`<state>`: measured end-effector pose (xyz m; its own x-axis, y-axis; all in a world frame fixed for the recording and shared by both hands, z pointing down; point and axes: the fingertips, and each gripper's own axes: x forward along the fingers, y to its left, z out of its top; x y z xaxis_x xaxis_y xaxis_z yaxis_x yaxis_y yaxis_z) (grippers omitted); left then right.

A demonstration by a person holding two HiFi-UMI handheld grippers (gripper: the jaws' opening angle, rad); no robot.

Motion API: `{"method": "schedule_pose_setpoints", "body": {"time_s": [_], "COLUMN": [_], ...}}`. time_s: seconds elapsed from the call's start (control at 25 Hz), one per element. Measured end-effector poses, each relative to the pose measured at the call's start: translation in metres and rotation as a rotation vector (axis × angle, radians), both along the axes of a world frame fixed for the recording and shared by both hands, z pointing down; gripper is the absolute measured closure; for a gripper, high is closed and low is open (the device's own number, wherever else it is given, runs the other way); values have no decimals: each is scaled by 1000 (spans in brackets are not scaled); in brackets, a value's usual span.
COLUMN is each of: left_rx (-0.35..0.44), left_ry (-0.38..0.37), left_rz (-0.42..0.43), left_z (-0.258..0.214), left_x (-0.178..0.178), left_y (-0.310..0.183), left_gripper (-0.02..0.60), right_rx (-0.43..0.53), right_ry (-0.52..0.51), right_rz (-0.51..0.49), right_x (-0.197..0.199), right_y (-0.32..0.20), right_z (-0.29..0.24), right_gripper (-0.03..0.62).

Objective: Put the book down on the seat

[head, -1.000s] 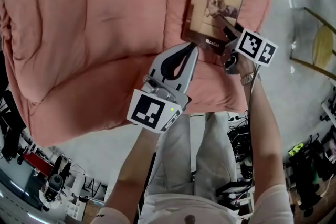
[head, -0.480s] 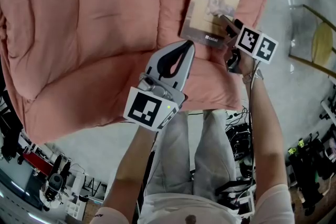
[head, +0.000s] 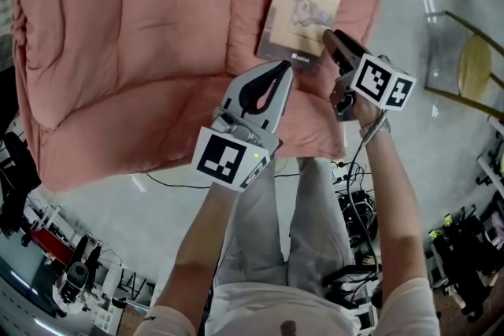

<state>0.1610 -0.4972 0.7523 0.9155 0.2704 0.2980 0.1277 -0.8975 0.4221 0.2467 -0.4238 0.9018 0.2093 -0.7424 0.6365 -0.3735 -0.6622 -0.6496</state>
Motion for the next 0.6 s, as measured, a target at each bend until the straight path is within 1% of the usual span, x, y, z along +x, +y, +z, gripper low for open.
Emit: {"method": "schedule_pose_setpoints", "body": {"time_s": [0.08, 0.16, 0.24, 0.36, 0.44, 0.6], "left_rx": [0, 4, 12, 19, 24, 50], "left_ry": [1, 6, 13, 17, 28, 71], "left_rz": [-17, -31, -35, -29, -27, -51], "left_z": [-6, -15, -27, -47, -64, -113], "left_x": [-1, -2, -4, -10, -12, -7], "left_y": [3, 3, 4, 8, 10, 6], "left_gripper": [574, 574, 574, 574, 574, 574], "right_rx": [25, 34, 32, 49, 85, 163], "right_ry": [23, 61, 94, 100, 122, 220], "right_rz": [-5, -2, 5, 3, -4, -1], "right_x": [-2, 1, 5, 0, -3, 9], "right_y": [9, 19, 31, 50, 57, 67], "right_z": [-14, -30, -48, -80, -110, -183], "right_gripper": [514, 551, 563, 568, 568, 568]}}
